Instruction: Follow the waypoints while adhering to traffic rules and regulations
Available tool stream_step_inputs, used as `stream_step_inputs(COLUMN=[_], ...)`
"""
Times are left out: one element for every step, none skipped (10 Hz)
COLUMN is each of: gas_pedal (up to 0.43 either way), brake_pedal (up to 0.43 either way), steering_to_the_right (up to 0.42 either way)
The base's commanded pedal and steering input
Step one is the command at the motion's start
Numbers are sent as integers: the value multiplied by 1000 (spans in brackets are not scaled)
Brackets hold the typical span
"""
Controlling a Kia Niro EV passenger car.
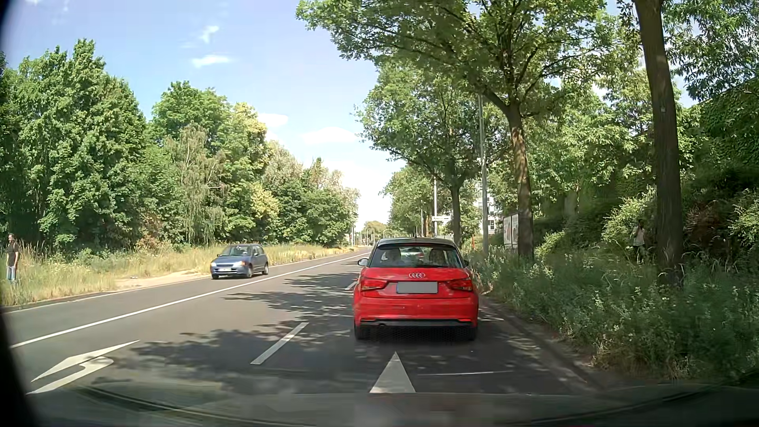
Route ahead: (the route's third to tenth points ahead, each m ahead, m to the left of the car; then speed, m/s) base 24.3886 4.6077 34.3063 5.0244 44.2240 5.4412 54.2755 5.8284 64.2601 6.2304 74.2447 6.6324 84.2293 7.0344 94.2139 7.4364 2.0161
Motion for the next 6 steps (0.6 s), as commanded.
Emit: stream_step_inputs(gas_pedal=[0, 0, 0, 0, 0, 0], brake_pedal=[30, 30, 30, 30, 30, 30], steering_to_the_right=[-4, -4, -4, -3, -2, -1])
